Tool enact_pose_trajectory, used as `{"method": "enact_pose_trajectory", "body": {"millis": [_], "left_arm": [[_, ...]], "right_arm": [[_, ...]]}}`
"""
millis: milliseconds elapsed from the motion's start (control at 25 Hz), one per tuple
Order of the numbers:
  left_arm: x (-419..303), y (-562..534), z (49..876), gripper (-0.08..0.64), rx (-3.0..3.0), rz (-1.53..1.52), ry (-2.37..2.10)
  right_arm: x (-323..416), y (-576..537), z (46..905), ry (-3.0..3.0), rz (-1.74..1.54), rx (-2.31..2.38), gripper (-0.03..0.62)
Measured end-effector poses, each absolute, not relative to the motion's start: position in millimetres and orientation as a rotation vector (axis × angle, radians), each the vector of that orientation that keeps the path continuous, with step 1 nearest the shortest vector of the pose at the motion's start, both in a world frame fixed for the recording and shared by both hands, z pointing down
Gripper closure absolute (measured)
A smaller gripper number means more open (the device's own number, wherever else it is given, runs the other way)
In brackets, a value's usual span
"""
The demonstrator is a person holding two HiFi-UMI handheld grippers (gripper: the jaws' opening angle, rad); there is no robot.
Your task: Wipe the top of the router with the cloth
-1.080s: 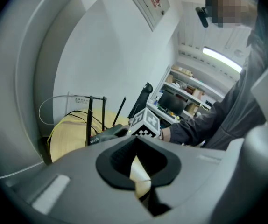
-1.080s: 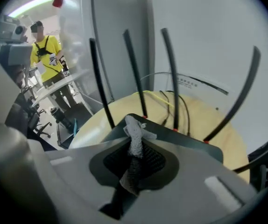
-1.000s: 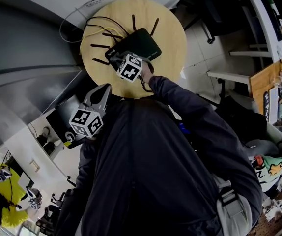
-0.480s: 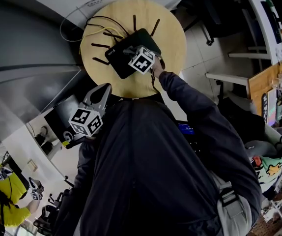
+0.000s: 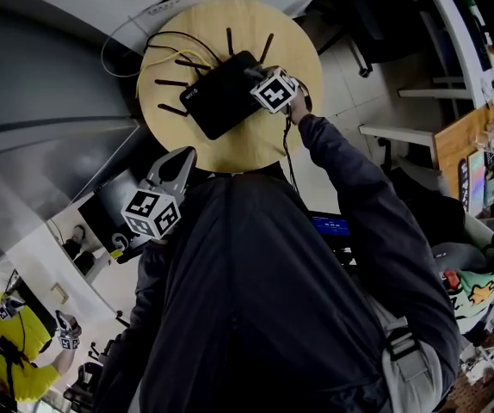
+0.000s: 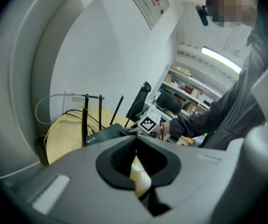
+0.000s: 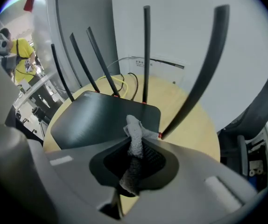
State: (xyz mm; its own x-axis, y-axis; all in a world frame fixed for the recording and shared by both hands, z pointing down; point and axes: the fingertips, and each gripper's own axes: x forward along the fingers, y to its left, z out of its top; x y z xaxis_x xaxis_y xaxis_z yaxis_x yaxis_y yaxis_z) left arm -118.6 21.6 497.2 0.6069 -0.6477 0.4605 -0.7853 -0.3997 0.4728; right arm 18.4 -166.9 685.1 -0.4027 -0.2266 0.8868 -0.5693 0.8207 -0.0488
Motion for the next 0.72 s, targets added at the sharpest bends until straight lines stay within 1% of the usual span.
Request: {"method": "enact_pose_trajectory", "body": {"millis": [240,440,560,720], "left_arm": [[-117.6,22.2,498.2,0.56,2.16,0.27,-1.121],[-119.5,22.9,499.0,0.56,2.159,0.269,-1.12],[-120.1,24.0,498.4,0.56,2.16,0.266,-1.121],[-119.3,23.6,498.7,0.56,2.164,0.264,-1.116]], "right_arm": [[-55.6,-101.2,658.9,-2.156,0.278,0.371,0.561],[-107.0,-32.0,659.2,-2.194,0.263,0.174,0.561],[-117.4,-8.6,667.3,-2.178,0.23,0.109,0.561],[-106.6,-12.3,675.0,-2.163,0.251,0.127,0.561]]}}
